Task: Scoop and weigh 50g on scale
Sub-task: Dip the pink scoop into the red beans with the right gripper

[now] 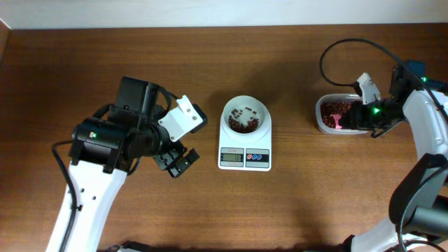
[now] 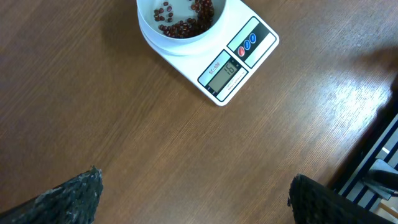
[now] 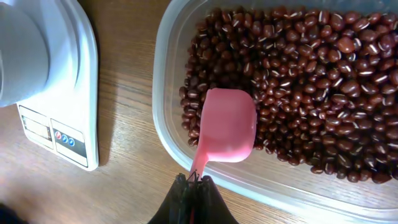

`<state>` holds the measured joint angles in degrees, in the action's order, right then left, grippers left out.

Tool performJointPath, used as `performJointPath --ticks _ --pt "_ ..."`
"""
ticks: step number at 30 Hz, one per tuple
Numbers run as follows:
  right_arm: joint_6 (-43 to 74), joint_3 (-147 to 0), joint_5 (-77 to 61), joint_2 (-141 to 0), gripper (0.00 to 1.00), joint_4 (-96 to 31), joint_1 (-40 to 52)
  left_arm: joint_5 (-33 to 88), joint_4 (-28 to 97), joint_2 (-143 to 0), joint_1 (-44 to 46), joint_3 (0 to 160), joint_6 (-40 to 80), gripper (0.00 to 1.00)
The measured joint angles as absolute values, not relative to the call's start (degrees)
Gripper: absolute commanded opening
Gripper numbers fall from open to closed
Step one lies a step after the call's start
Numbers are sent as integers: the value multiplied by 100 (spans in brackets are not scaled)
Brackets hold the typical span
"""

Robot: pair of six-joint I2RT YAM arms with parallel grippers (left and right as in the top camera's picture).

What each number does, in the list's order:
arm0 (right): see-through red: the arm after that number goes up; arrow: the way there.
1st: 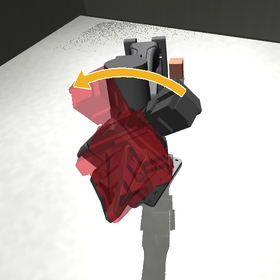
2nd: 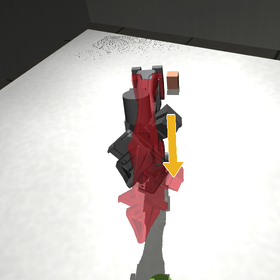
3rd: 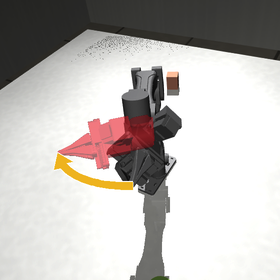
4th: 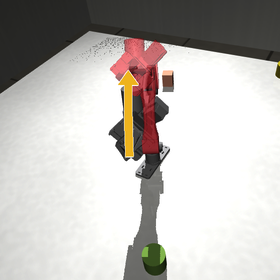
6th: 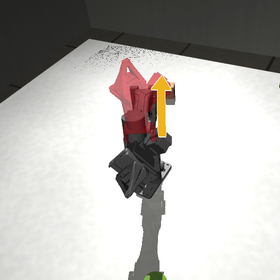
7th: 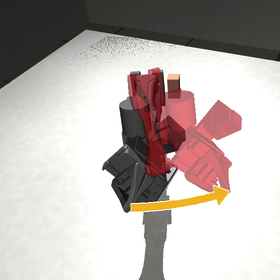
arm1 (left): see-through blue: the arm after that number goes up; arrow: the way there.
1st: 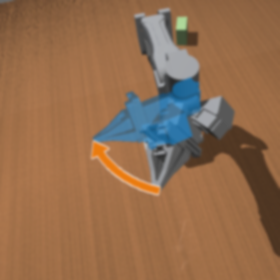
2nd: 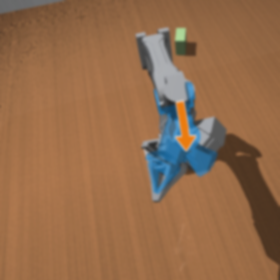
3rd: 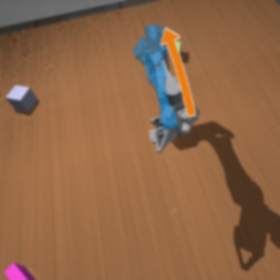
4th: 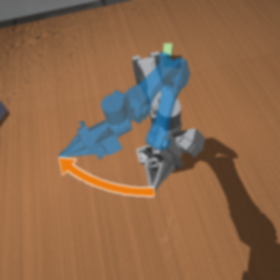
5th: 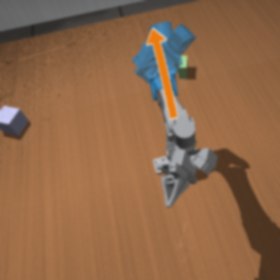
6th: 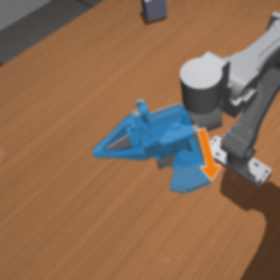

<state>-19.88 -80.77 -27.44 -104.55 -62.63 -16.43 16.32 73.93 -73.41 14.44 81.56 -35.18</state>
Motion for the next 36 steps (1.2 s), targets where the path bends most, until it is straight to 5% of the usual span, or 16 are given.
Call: performJointPath --ticks 36 --pt "-2147 -8055 -5413 -11076 4 -6344 -3457 1632 7393 -7341 1444 8156 -3516 99"
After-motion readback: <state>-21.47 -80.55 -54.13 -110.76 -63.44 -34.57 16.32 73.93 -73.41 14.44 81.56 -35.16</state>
